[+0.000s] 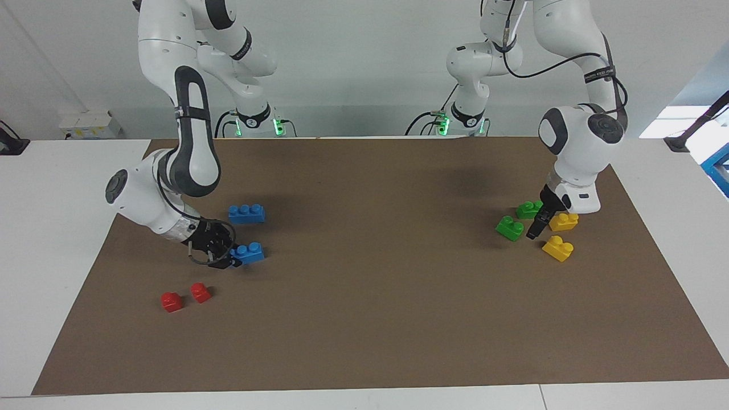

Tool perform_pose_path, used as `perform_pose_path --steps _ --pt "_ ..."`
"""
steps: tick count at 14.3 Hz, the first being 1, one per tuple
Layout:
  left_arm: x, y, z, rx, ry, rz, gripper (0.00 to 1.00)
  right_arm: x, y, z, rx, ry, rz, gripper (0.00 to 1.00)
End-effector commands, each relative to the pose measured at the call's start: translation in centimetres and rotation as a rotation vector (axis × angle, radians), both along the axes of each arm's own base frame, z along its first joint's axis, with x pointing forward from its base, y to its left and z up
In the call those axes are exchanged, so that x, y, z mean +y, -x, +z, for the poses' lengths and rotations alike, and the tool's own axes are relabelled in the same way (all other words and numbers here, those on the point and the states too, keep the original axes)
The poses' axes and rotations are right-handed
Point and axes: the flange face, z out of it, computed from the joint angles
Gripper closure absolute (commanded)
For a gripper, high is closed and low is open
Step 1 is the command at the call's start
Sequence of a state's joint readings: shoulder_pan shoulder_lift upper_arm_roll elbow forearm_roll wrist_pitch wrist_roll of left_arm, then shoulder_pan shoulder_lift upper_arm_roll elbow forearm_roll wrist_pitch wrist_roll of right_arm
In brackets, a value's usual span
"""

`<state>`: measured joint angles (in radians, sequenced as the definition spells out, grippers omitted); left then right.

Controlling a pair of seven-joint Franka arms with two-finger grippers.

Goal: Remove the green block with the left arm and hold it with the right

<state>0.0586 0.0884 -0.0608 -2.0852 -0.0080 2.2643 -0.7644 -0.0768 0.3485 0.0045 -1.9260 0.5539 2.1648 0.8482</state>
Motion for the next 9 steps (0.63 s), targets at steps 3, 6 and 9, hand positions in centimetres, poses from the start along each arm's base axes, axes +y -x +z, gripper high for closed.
perform_pose_path --steps 3,6,9 --pt "-0.4 -1.4 4.8 -0.024 -0.008 -0.037 0.0 0.2 1.3 7.4 0.059 0.064 0.028 0.17" --pt "-0.5 -1.9 8.0 -0.006 -0.016 -0.127 0.0 0.7 1.6 14.2 0.082 0.091 0.098 0.16" --pt "-0.8 -1.1 11.3 -0.016 -0.025 -0.187 0.0 0.6 3.1 21.1 0.01 0.197 0.216 0.16"
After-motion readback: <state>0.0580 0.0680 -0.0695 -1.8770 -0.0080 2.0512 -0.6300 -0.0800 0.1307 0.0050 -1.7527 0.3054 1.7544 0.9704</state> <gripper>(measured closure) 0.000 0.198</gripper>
